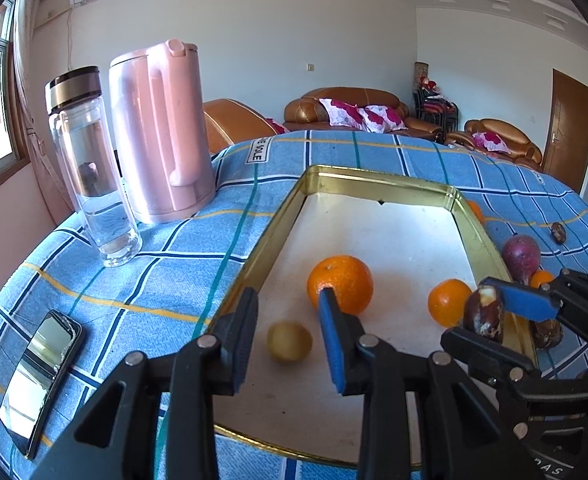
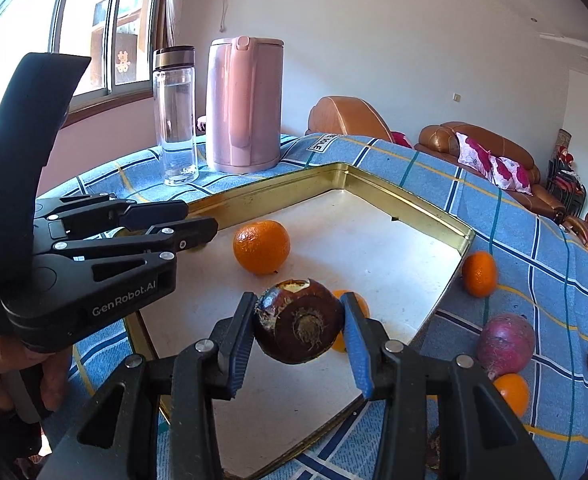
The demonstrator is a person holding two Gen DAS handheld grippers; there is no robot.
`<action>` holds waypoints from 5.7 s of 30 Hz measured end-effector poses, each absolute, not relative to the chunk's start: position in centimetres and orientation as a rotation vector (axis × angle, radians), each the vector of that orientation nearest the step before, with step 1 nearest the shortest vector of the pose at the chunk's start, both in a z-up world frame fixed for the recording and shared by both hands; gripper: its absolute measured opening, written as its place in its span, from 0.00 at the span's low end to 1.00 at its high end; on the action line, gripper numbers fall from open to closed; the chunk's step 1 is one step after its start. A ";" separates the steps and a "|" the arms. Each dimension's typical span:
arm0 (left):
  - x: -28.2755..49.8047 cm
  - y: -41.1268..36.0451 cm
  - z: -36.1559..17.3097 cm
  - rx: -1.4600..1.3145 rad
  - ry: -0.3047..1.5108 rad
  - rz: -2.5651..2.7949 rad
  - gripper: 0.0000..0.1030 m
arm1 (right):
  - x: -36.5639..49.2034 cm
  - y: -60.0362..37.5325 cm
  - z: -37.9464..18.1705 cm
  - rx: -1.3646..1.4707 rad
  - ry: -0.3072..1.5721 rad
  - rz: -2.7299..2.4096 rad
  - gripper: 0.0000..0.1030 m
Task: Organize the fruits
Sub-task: 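Open both grippers to drop the brown and yellowish fruits into the tray, then grasp the leafy brown mangosteen on the tablecloth with the right gripper, then lift the mangosteen with the right gripper while the left grasps an orange beside the red onion, then carry the mangosteen and the orange toward the gold tin tray with both grippers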
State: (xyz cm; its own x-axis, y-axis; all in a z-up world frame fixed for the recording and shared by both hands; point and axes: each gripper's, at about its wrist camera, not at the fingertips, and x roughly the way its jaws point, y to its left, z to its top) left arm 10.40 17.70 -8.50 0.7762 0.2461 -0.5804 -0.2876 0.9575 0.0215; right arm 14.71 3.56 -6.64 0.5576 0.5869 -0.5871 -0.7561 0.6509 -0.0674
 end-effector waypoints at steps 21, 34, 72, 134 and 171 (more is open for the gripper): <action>8.7 16.9 -7.5 -0.110 0.523 0.276 0.89 | 16.2 -9.0 -6.0 -0.213 0.607 0.559 0.60; 9.5 12.7 -6.7 -0.067 0.523 0.186 0.92 | 18.1 -6.2 -9.5 -0.321 0.828 0.606 0.47; 21.3 -3.9 -11.2 -0.075 0.856 -0.136 0.49 | 22.2 -19.3 -7.3 -0.153 0.712 0.292 0.45; 15.5 -4.6 -6.8 0.013 0.488 -0.127 0.41 | 17.8 -20.2 -4.7 -0.099 0.451 0.446 0.45; 11.9 -5.1 -5.4 0.051 0.288 -0.092 0.41 | 15.3 -21.1 -3.7 -0.078 0.296 0.469 0.45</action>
State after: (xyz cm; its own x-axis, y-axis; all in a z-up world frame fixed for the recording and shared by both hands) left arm 11.91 -5.09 -5.39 0.9547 -0.0831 -0.2856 0.0977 0.9945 0.0370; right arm 15.26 -21.09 -3.66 0.8503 0.4338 -0.2982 -0.4562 0.8898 -0.0065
